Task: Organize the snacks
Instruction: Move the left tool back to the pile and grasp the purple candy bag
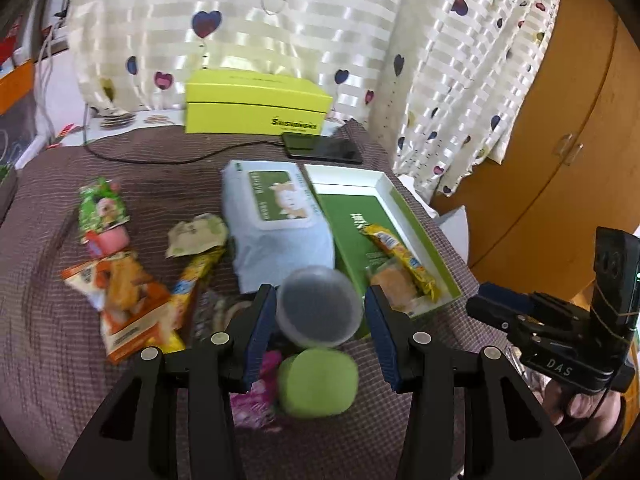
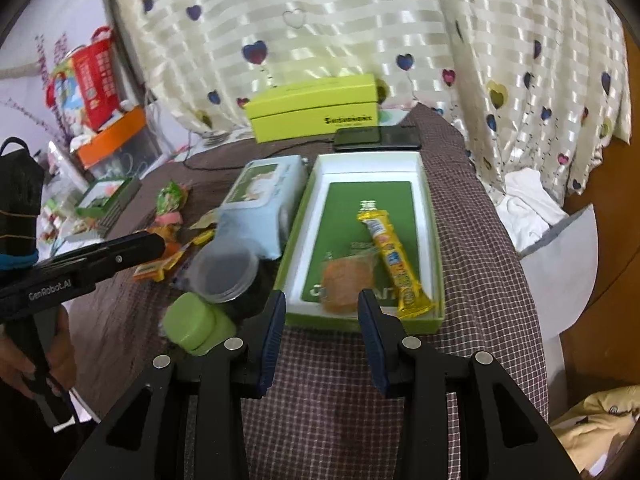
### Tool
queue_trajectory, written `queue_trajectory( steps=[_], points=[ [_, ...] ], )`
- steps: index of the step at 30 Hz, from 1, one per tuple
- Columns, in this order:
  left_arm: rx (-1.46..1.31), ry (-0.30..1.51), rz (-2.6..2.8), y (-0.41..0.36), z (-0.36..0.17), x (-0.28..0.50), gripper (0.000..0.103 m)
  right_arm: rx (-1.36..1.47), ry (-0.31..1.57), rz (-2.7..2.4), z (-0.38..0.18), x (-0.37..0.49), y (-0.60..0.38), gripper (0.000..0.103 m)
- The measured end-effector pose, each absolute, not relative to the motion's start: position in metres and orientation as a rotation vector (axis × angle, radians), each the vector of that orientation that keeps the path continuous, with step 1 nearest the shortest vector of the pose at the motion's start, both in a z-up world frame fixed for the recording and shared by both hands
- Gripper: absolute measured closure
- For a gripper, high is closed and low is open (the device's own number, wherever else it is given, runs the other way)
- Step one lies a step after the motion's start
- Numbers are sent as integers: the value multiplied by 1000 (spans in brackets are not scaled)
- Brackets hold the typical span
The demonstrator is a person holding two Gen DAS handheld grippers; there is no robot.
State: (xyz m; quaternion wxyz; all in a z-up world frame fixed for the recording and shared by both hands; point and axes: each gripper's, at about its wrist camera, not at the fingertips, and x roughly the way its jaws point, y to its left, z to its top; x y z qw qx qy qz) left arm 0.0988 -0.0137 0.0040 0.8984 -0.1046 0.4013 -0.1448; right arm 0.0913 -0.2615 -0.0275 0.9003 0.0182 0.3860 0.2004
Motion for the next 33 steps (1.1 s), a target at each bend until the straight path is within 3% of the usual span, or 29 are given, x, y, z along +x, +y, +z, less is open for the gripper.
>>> queue_trajectory(
  steps=[13,33],
  points=[
    [-291,882,-183,40,-27,71,56,-13,816,472,-29,77,-231,66],
    [-308,1012,-248,25,-73,71,54,-44,829,491,-30,73,-216,66]
  ],
)
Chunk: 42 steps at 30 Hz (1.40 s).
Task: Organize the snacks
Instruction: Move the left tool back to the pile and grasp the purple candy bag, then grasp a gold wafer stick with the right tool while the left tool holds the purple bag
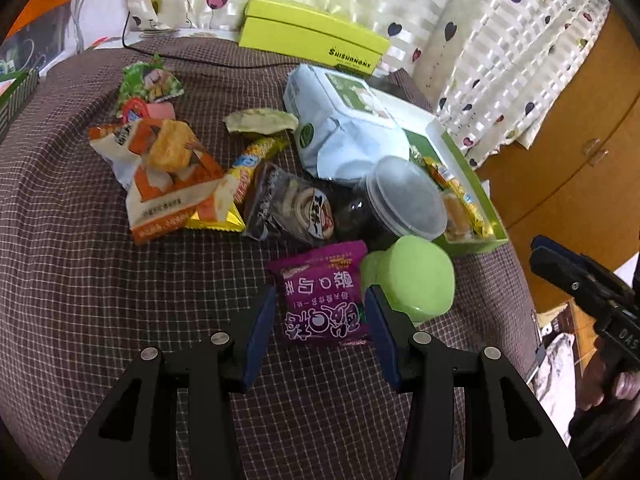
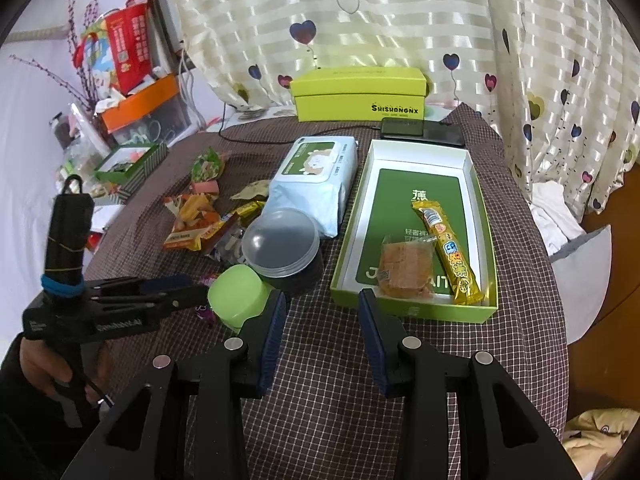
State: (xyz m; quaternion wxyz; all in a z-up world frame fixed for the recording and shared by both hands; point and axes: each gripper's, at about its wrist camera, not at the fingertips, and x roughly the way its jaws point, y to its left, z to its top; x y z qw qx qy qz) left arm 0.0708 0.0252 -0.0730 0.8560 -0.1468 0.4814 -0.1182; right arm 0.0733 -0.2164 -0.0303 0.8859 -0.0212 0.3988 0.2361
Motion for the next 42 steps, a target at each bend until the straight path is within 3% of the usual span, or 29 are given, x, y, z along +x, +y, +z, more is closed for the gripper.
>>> queue_trajectory(
  steps=[3,16,29,32,42],
  points=[
    [-313,1026,-248,25,-81,72,48,-46,829,492,-30,73,-215,66],
    [-268,1007,-139,49,-86,60,48,-75,826,519,-28,75,-199,66],
    [-137,974,-222,23,-92,78,48,-97,827,520,-25,75,-188,66],
    [-175,968,-227,29,-93,75,58,-102,829,523,-25,75,-186,66],
    [-232,934,-160,57,-88,52,60,-138,825,557,-21,79,-160,66]
  ],
)
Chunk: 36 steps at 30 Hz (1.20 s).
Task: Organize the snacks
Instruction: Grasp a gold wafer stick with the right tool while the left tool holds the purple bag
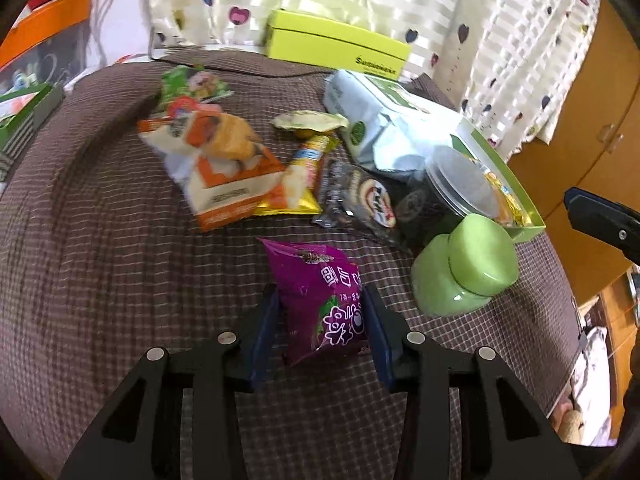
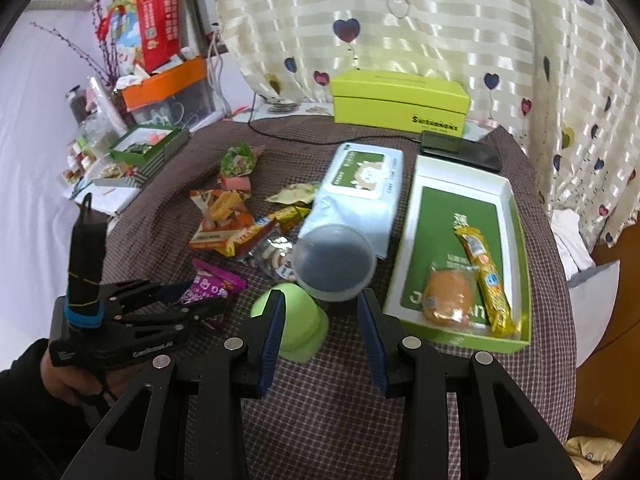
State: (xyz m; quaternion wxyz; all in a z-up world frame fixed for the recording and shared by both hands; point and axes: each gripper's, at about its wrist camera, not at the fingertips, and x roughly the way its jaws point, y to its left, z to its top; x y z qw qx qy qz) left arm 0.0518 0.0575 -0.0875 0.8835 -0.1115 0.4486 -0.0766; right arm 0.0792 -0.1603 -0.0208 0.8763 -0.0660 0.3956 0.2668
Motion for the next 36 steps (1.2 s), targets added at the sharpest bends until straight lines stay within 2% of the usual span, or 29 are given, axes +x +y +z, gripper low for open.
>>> queue_trajectory(
  steps=[8,12,31,36],
  points=[
    [-290,900,-108,89,-81,41,60,-168,826,607,-19,93,-110,66],
    [-318,888,-99,100,-80,38,64,-215,846,633,-26,103,-83,66],
    [-390,866,-50,141,-87,32,64,-226,1087,505,-85,189,-9,66],
    [-392,890,-48,137,-93,39,61,-235,1112,481,-93,199,-2,66]
  ],
)
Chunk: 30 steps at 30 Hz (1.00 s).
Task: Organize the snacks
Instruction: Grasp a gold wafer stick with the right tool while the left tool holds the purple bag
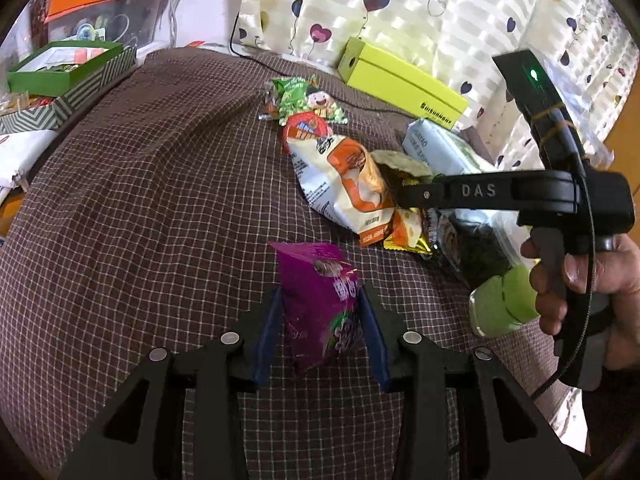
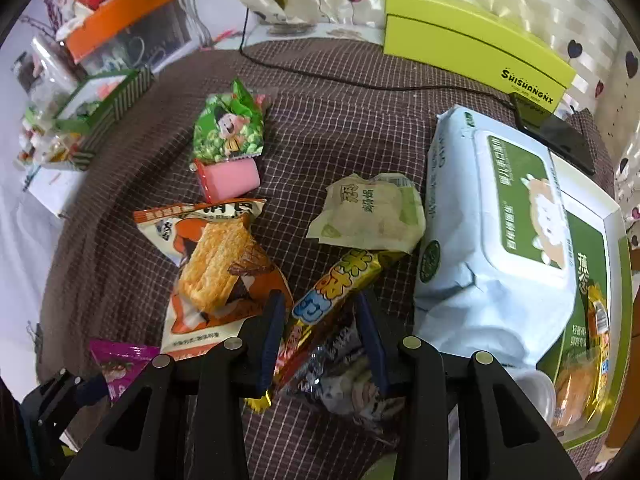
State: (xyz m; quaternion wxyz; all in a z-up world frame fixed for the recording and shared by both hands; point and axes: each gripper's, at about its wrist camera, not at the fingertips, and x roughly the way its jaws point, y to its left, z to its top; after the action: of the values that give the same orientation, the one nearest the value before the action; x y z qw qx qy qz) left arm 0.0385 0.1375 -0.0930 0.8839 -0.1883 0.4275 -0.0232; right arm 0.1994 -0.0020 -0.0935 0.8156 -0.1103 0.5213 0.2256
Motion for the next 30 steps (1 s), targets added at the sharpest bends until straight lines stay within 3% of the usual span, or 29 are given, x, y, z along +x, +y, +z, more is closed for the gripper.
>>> queue_trajectory(
  steps=[7,14,17,19,22,24,30],
  points=[
    [-389,912,-38,129,-102,45,57,-287,1097,465,-99,198,7,68],
    [-344,906,-6,120,-103,45,57,-273,1078,551,-91,180,6,78],
    [-363,906,2,122,-102,41,59,-264,1074,585,-88,172,5,89],
    [-379,904,6,125,-103,38,59,-259,1073,603,-86,167,4,89],
    [-390,903,12,128,-103,34,60,-269,1094,603,-91,164,5,87],
    [-394,903,18,129,-102,32,60,-226,1109,576,-92,169,0,74],
    [-407,903,27,131,-103,29,60,-123,1176,535,-98,185,-5,65]
  ],
)
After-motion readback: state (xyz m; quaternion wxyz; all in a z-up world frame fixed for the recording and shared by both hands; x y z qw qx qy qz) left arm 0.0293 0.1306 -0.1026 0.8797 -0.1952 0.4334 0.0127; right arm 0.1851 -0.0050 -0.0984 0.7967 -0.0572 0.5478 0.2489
